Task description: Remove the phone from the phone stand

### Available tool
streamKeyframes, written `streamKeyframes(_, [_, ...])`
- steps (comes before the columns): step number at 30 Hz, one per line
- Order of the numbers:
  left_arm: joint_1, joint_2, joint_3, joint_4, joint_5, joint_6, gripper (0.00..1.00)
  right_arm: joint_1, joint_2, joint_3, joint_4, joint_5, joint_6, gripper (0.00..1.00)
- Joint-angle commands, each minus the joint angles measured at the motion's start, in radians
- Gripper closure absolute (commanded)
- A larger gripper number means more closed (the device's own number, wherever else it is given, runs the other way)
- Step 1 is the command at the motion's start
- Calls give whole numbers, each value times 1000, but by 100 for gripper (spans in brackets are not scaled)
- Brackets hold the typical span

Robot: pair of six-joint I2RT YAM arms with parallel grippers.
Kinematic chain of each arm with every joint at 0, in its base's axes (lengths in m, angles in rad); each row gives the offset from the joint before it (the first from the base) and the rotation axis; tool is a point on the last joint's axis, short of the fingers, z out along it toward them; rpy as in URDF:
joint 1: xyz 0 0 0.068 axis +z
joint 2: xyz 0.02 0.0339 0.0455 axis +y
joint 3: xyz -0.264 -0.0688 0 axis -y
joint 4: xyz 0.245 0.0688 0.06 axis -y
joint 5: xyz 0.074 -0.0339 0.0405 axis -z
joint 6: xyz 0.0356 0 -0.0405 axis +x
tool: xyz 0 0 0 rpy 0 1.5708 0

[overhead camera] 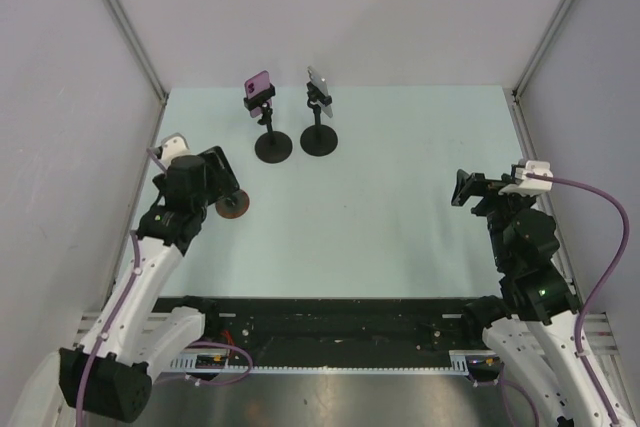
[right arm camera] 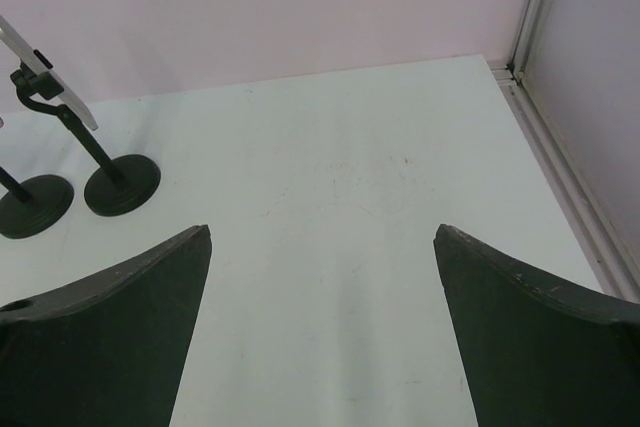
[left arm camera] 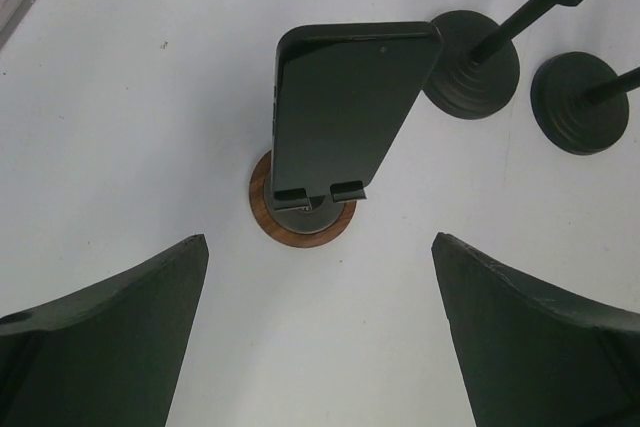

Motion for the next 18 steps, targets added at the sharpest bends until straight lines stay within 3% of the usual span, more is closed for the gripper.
streamKeyframes(1, [-3, 98, 119, 7, -26, -27, 0, 9, -29, -17, 86, -6, -18, 0])
streamKeyframes(9, [-3, 293, 228, 18, -102, -36, 0, 12, -60, -41, 109, -45, -19, 0])
streamKeyframes(18, [-3, 358, 265, 35, -145, -64, 0, 67, -72, -60, 132, -49, -15, 0])
